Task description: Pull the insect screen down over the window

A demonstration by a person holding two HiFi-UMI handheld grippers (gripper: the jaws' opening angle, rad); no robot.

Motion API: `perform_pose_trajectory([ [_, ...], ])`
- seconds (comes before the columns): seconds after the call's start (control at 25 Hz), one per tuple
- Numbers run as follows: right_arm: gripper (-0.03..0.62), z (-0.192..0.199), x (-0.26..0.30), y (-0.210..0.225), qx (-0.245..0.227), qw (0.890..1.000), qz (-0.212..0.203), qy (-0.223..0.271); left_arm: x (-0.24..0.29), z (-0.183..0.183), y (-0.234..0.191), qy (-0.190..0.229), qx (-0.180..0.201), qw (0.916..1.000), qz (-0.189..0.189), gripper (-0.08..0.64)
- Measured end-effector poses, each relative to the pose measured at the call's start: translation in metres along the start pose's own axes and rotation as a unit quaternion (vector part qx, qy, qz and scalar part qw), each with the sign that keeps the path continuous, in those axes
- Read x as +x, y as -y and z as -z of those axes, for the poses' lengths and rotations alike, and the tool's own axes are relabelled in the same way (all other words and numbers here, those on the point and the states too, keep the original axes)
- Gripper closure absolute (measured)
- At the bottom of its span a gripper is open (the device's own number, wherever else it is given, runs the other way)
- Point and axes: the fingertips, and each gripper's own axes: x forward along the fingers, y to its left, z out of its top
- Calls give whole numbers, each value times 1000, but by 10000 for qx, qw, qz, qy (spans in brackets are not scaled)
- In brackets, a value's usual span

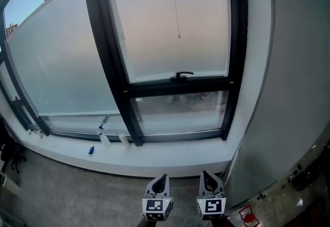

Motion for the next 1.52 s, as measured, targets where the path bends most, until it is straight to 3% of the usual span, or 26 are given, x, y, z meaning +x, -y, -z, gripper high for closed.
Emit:
perform_pose_trajectory([
  [0.24, 588, -2, 2, 10, 6, 10000, -77, 15, 7, -10, 2, 2, -137, 9997, -188, 558],
  [0.64, 588, -4, 42, 14, -48, 10000, 19, -42, 48, -5, -20, -130, -196, 9997, 96, 558],
  [0.88, 588, -7, 82, 10, -22, 9998, 206, -61, 75, -27, -50, 15, -193, 9994, 285, 558],
  [1.52, 588, -11, 155, 4, 9, 9987, 490, -115, 130, -38, -104, 6, -178, 9988, 465, 558],
])
